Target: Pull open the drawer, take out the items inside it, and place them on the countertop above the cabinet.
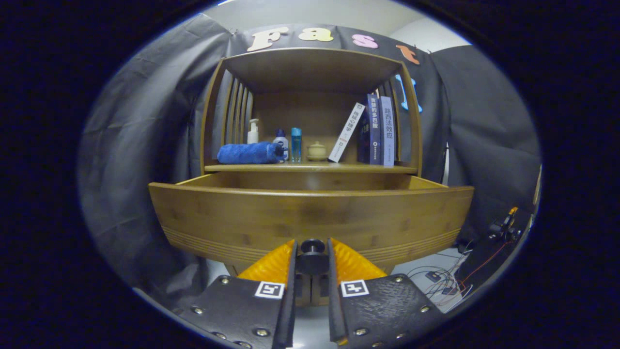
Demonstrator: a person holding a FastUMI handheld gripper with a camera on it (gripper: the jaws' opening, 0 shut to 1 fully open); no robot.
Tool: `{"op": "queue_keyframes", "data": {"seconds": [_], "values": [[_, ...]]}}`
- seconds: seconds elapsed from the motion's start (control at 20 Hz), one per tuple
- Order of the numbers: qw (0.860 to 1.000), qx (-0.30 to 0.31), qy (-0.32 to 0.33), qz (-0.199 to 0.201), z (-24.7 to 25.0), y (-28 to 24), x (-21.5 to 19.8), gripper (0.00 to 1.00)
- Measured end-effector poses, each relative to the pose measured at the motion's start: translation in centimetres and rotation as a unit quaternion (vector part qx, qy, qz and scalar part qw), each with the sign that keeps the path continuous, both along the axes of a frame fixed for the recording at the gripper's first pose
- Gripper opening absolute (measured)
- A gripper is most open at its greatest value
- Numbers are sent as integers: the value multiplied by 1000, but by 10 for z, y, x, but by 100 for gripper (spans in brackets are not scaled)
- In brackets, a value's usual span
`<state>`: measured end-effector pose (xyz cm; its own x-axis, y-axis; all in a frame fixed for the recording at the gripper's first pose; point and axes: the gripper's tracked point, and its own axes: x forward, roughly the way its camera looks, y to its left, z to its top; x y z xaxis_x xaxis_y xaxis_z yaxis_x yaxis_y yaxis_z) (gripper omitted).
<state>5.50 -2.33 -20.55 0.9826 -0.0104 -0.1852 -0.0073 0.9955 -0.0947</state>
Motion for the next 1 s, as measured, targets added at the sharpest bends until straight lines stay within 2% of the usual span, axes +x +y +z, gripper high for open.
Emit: {"op": "queue_keyframes", "data": {"seconds": [0.05, 0.15, 0.35, 0.5, 0.55, 0.8, 0.85, 0.95, 1.0], "values": [[1000, 1, -6, 7, 4, 3, 0, 28], [1000, -1, 6, 11, 4, -1, 9, 18], [998, 61, 21, 15, -1, 3, 12, 18], [997, 76, 10, 27, 3, 1, 11, 18], [996, 82, 18, 29, -1, 1, 10, 10], [996, 86, 16, 19, 6, -5, 6, 10], [996, 82, 17, 16, 5, -6, -1, 11], [997, 73, 12, 7, 7, -13, -2, 35], [997, 75, 16, 9, 6, -12, -2, 41]]}}
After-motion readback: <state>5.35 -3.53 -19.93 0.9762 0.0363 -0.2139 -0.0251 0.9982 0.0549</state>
